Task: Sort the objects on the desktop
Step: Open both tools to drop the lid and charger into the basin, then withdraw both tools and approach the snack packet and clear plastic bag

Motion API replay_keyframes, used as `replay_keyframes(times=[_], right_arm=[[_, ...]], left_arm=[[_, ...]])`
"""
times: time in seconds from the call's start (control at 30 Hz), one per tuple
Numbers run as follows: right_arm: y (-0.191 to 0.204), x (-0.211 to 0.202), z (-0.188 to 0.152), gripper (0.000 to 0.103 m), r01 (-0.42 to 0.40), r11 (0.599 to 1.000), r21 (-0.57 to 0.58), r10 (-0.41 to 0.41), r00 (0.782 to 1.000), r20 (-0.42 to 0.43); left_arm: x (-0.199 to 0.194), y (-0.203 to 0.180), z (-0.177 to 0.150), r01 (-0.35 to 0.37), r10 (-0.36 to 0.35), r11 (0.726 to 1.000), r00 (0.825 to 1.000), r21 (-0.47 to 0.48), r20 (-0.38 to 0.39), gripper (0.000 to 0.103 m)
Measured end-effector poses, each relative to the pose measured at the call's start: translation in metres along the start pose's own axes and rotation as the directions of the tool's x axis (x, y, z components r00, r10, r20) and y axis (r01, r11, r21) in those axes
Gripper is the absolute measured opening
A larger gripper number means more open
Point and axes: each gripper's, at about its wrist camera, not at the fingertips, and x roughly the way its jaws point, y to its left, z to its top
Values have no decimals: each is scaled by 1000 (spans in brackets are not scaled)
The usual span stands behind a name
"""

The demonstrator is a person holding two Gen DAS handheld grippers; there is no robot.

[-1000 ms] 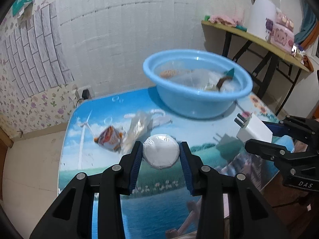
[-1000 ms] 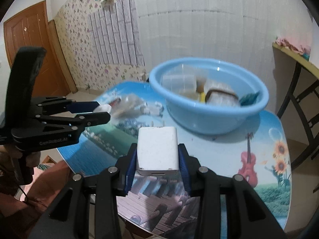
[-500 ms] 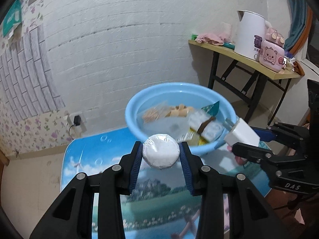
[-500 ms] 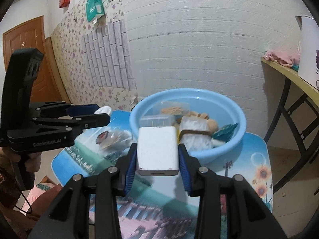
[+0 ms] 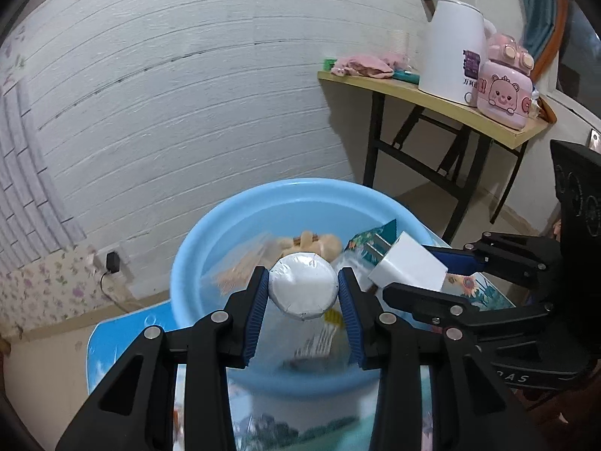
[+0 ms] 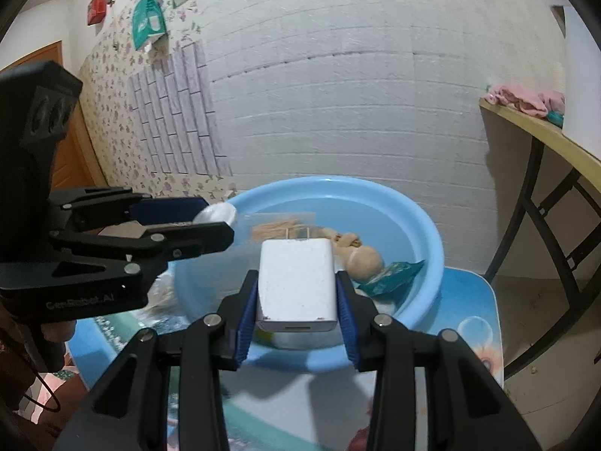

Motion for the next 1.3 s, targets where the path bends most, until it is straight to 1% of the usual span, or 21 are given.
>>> replay_keyframes(times=[0.17, 0.2, 0.23, 0.27, 0.3, 0.33, 0.43, 0.5, 0.57, 0.6, 0.83, 0.93, 1.0, 1.17, 1.23, 1.3], right_arm=[[-14, 14, 5, 38, 20, 1000, 16, -20, 1000, -15], [-15, 16, 6, 38, 20, 1000, 16, -20, 1000, -19], [-16, 19, 6, 38, 20, 1000, 15, -20, 1000, -23], [-17, 21, 7, 39, 19, 1000, 15, -19, 999, -29], [-17, 24, 6, 39, 25, 1000, 17, -24, 999, -39], [-17, 26, 5, 39, 33, 999, 22, -32, 998, -48], [-18, 27, 2, 39, 39, 999, 32, -37, 998, -60], [-15, 23, 1, 43, 41, 999, 32, -39, 998, -57], [-12, 17, 0, 47, 48, 998, 31, -46, 998, -49], [-11, 14, -1, 48, 51, 998, 31, -50, 998, -45], [1, -2, -8, 49, 72, 997, 37, -70, 996, -51], [7, -8, -13, 49, 83, 996, 34, -81, 995, -60], [10, -12, -15, 49, 89, 996, 31, -87, 995, -58], [16, -17, -20, 50, 102, 994, 37, -99, 992, -80], [19, -17, -23, 55, 110, 993, 36, -106, 989, -100], [20, -17, -24, 55, 110, 993, 45, -105, 988, -114]], left_arm=[[18, -1, 5, 9, -9, 1000, 1000, 2, -14, 38], [20, 0, 4, 10, -10, 1000, 1000, 0, -18, 42], [22, 0, 4, 10, -10, 1000, 1000, -2, -21, 55], [24, 1, 3, 6, -6, 1000, 1000, -5, -26, 65], [24, 3, 3, -3, 3, 1000, 1000, -9, -27, 78], [22, 4, 2, -15, 15, 1000, 1000, -14, -18, 79], [19, 9, 0, -26, 25, 999, 1000, -24, -18, 80], [16, 11, -4, -33, 32, 999, 999, -34, -20, 80], [12, 12, -8, -43, 42, 998, 999, -39, -23, 83], [10, 13, -10, -47, 46, 998, 999, -41, -24, 86], [-11, 18, -28, -83, 81, 994, 996, -72, -36, 98], [-18, 24, -39, -105, 100, 990, 994, -97, -50, 98], [-25, 29, -47, -105, 99, 987, 993, -123, -58, 98], [-37, 35, -63, -125, 116, 981, 991, -150, -70, 98], [-41, 38, -69, -134, 123, 978, 989, -160, -79, 98], [-44, 41, -74, -142, 128, 976, 988, -167, -88, 98]])
